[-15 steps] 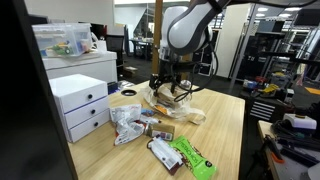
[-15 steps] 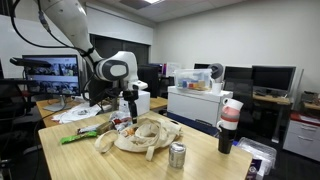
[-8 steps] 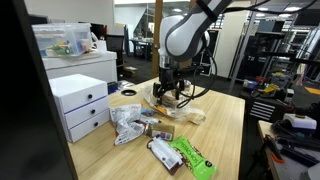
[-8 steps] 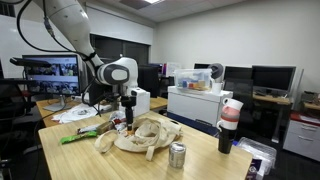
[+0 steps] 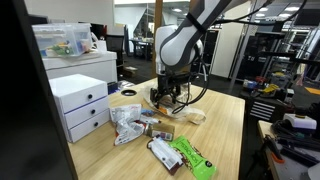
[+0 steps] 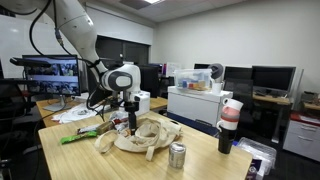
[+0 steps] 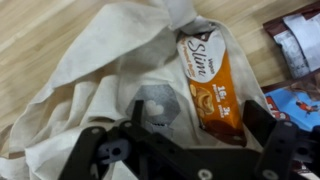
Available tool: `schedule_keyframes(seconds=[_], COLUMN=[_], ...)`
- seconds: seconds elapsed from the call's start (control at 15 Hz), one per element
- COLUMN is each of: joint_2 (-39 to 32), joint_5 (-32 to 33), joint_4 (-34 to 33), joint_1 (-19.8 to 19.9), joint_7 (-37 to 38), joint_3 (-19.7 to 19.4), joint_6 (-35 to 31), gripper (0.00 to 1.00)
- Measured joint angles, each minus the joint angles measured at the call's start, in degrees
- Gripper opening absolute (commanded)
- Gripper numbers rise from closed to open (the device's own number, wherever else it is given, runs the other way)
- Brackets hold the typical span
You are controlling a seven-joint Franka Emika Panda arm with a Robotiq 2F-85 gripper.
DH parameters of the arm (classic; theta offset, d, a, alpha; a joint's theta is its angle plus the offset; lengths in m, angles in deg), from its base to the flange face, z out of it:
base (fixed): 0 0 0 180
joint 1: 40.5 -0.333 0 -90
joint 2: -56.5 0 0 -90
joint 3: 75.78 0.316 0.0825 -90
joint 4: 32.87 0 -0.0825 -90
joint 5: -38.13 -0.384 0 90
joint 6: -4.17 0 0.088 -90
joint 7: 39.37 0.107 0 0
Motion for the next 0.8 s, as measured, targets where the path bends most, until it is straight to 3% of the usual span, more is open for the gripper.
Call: schedule_keyframes(seconds=[0.13,0.2,0.33,0.8], joint_2=[-1.19,-1.75,-2.71,-4.22], joint_5=[-0.08,-0.08,-0.11,-0.11], joint_4=[-0.85,-1.24,-1.88,-3.11], joint_1=[-0.01,-0.02,-0.06,-0.52], joint_7=[0.0,0.0,0.0,0.0], joint_3=[0.01,0.02,0.02,-0.28], joint_6=[-0.64,-0.89,-1.57,-2.49], gripper=[0.96,0.74,0.69,0.21])
